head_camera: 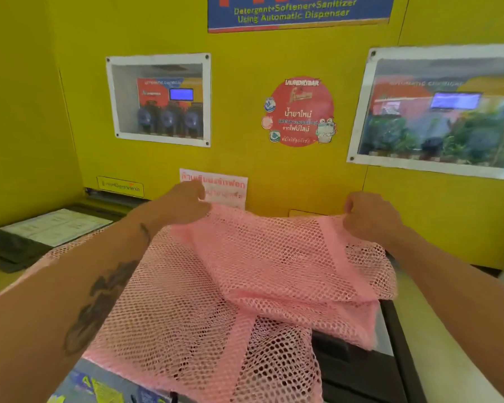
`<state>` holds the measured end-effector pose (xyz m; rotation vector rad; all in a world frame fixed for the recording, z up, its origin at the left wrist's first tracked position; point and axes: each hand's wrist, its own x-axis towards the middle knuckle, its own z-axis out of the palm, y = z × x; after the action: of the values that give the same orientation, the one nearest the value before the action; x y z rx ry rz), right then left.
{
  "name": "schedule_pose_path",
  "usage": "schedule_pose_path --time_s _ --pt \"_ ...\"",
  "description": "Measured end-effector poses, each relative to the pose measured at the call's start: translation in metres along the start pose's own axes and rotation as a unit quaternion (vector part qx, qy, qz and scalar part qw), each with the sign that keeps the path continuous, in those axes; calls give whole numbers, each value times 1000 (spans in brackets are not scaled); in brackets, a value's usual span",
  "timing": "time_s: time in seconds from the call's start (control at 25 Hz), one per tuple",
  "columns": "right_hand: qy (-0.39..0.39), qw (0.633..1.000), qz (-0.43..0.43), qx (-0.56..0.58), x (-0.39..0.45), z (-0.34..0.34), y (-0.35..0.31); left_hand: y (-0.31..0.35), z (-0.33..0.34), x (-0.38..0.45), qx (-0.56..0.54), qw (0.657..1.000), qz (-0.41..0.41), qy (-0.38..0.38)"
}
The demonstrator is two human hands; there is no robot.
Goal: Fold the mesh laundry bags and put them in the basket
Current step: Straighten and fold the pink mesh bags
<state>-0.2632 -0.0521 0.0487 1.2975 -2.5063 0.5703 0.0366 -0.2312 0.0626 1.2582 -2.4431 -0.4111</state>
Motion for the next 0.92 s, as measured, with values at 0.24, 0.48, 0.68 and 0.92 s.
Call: schedule_pose_path --time_s 0.24,0.48,0.68,0.92 --pt "-270 950 -129 89 -55 -28 2 25 44 -55 119 958 125 -227" --pt "-441 877 -189 1 -99 -6 -11 38 59 -62 90 930 158 -319" --pt "-321 920 -225 26 -84 -33 -19 39 11 -30 146 969 163 -112" --pt "-212 859 -51 463 -62 -65 -75 59 -12 -55 -100 981 53 -155"
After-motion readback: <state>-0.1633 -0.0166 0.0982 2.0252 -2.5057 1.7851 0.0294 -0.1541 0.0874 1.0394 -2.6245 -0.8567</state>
